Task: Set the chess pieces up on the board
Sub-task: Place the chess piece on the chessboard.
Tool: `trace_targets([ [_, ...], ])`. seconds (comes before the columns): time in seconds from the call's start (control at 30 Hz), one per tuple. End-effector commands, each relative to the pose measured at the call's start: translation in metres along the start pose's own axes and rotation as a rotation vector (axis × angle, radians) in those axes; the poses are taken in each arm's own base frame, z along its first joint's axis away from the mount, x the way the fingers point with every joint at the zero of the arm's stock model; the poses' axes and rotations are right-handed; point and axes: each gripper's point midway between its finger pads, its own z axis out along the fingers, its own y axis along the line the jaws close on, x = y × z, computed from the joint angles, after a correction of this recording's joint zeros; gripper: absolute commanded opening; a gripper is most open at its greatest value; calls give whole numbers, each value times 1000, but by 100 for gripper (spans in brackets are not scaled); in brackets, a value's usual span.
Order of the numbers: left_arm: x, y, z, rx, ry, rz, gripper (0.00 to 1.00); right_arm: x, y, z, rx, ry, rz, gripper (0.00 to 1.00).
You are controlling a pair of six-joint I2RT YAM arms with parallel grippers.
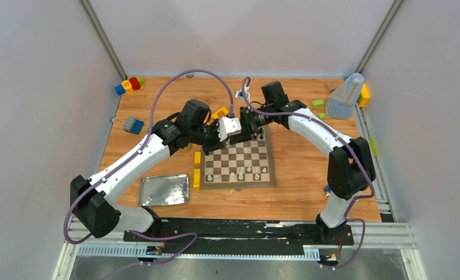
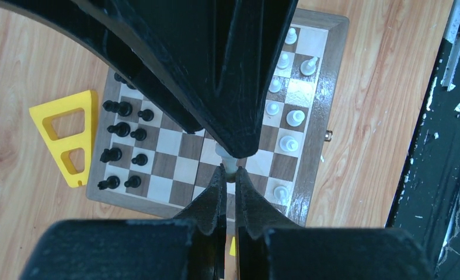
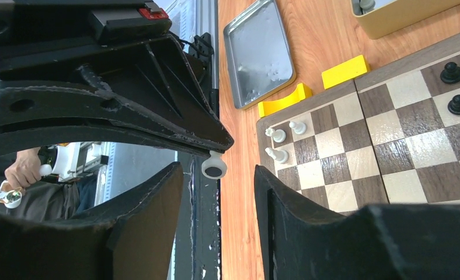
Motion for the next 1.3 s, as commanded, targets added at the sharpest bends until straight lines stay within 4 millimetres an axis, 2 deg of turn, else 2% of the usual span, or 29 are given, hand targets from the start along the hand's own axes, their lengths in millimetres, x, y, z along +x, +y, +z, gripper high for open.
trace_targets([
  [0.0, -23, 6, -7, -25, -54, 37, 1, -1, 3, 8, -39, 3, -32, 48],
  [0.13, -23, 5, -7, -20, -55, 37, 1, -1, 1, 11, -40, 8, -27, 46],
  [0.27, -22, 5, -6, -21, -53, 35, 1, -1, 1, 12, -50, 9, -25, 39],
  [0.43, -20, 6, -4, -24, -46, 33, 1, 1, 4, 13, -69, 15, -22, 28],
  [0.53, -20, 7, -4, -28, -43, 31, 4, 1, 6, 13, -73, 15, -26, 18],
  [0.6, -19, 8, -3, -36, -41, 31, 11, 0, 5, 13, -65, 13, -32, 13],
  [0.7, -19, 12, -5, -62, -49, 28, 30, -3, 3, 7, -49, 0, -38, 8],
  [0.8, -20, 18, -9, -97, -62, 18, 46, -9, 2, -6, -31, -27, -44, 6],
  [0.93, -31, 24, -15, -64, -137, -46, 60, -16, 7, -26, -16, -66, -65, 5],
  [0.97, -36, 32, -19, -71, -160, -60, 64, -18, 10, -31, -11, -76, -73, 4],
  [1.0, -41, 26, -18, -25, -188, -84, 66, -20, 12, -35, -4, -86, -79, 4],
  [1.1, -61, 27, -24, 42, -273, -125, 71, -29, 15, -51, 24, -125, -88, 4],
  [1.27, -88, 15, -24, 201, -375, -238, 70, -41, 22, -75, 47, -193, -65, 4],
])
